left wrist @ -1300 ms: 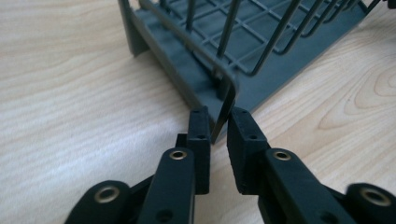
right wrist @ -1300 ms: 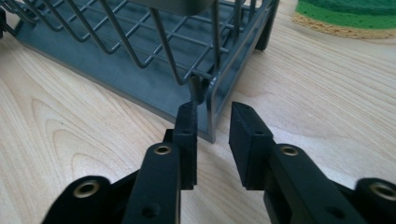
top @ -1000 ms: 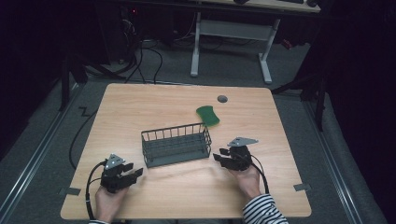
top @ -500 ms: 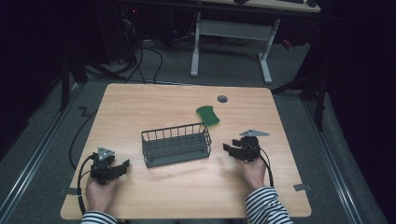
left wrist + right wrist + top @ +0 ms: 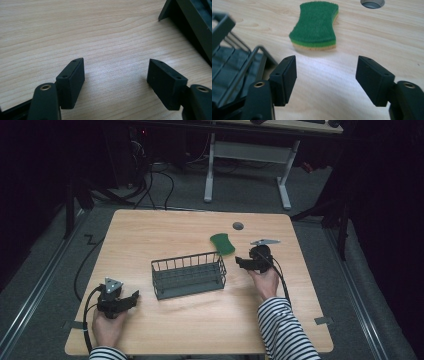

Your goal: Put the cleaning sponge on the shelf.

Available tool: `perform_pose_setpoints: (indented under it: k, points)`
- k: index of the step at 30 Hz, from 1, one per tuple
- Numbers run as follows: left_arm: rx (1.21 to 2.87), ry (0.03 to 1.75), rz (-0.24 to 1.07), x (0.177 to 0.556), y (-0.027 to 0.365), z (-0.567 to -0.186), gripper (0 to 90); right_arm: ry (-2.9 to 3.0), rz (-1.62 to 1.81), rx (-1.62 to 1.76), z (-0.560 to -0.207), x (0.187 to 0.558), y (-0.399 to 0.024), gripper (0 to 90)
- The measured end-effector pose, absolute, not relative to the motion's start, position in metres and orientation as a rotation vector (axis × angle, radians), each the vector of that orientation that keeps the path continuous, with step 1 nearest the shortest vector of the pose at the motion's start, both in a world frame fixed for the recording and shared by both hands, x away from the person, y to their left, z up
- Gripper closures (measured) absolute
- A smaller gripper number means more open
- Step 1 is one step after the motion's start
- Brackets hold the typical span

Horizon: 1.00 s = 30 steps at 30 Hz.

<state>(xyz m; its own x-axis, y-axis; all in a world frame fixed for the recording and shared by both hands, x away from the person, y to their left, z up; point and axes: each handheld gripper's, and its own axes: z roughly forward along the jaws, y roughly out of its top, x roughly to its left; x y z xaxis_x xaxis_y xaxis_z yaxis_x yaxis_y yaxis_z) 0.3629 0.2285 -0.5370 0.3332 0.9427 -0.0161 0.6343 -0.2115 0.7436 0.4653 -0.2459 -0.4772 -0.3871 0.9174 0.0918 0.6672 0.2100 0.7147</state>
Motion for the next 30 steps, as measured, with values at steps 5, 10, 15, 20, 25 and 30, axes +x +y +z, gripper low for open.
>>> perform_pose_setpoints:
  k: [5,10,15,20,25,30]
  points:
    - [1.938,1.383,0.597,0.363,0.228,-0.537,30.7,2.178,0.916,1.483,-0.473,0.490,-0.233,25.8]
    - [1.939,1.382,0.596,0.363,0.228,-0.537,30.1,2.229,0.891,1.523,-0.469,0.514,-0.220,22.4]
    - [1.940,1.380,0.593,0.363,0.228,-0.537,29.3,2.298,0.839,1.528,-0.467,0.539,-0.199,20.1]
    - [1.944,1.377,0.589,0.363,0.228,-0.537,28.8,2.344,0.768,1.532,-0.468,0.561,-0.182,17.1]
    - [1.944,1.378,0.587,0.363,0.228,-0.537,28.5,2.372,0.715,1.577,-0.475,0.580,-0.169,15.6]
    - [1.944,1.375,0.589,0.363,0.228,-0.537,28.2,2.386,0.628,1.597,-0.488,0.589,-0.165,15.4]
